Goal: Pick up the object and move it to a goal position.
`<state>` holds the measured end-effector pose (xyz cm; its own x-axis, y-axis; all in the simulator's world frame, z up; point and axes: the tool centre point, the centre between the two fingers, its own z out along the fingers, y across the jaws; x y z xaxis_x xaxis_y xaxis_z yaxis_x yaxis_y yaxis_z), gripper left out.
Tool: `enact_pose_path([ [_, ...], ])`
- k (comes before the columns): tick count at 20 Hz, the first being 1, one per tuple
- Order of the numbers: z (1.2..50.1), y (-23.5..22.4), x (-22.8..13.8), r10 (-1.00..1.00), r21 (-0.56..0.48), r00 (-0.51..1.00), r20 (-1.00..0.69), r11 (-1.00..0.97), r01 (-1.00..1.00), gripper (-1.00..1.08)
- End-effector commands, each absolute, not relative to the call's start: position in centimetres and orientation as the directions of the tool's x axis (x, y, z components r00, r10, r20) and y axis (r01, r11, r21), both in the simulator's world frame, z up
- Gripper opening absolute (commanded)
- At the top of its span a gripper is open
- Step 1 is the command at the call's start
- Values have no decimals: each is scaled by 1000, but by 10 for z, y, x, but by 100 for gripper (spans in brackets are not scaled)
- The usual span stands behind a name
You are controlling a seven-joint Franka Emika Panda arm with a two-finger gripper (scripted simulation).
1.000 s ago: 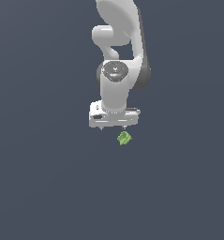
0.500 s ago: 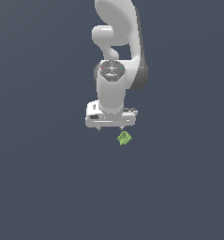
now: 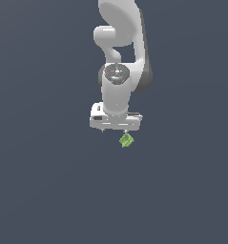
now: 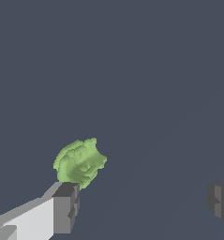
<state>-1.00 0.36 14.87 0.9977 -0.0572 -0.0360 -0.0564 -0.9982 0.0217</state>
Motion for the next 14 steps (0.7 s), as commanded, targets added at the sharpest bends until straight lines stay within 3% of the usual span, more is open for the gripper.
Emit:
enact_pose_path([
  [1,146,8,-11,-102,21,994,-34,-995,-101,100],
  [14,128,33,-16,-403,18,915,-21,-915,-402,100],
])
